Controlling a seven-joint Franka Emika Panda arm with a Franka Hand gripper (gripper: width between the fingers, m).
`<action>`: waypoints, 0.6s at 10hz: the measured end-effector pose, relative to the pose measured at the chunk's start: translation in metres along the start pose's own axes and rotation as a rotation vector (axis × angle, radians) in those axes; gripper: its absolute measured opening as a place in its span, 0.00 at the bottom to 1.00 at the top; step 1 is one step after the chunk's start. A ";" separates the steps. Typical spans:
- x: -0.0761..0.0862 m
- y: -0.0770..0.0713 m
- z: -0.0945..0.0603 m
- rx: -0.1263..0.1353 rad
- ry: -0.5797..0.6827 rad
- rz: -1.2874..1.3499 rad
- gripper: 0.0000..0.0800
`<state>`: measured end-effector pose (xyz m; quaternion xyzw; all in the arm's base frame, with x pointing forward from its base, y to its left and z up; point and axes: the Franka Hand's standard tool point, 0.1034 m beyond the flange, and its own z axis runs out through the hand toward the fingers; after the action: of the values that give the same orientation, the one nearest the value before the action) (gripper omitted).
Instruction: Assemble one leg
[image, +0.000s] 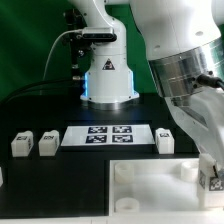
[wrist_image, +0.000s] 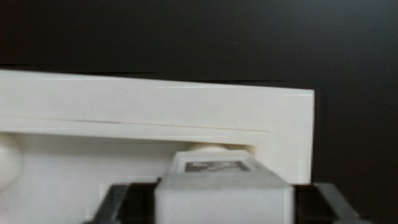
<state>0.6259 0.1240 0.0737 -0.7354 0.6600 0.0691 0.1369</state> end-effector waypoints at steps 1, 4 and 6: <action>0.000 0.001 -0.001 -0.028 0.012 -0.170 0.64; -0.001 -0.003 -0.004 -0.068 0.061 -0.710 0.80; 0.004 -0.003 -0.004 -0.074 0.056 -0.905 0.81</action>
Offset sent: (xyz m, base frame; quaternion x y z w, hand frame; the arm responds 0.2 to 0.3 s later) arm -0.0035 0.0097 0.0041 -0.0684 0.0459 -0.3420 0.9361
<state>0.6292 0.1196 0.0772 -0.9559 0.2726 0.0059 0.1090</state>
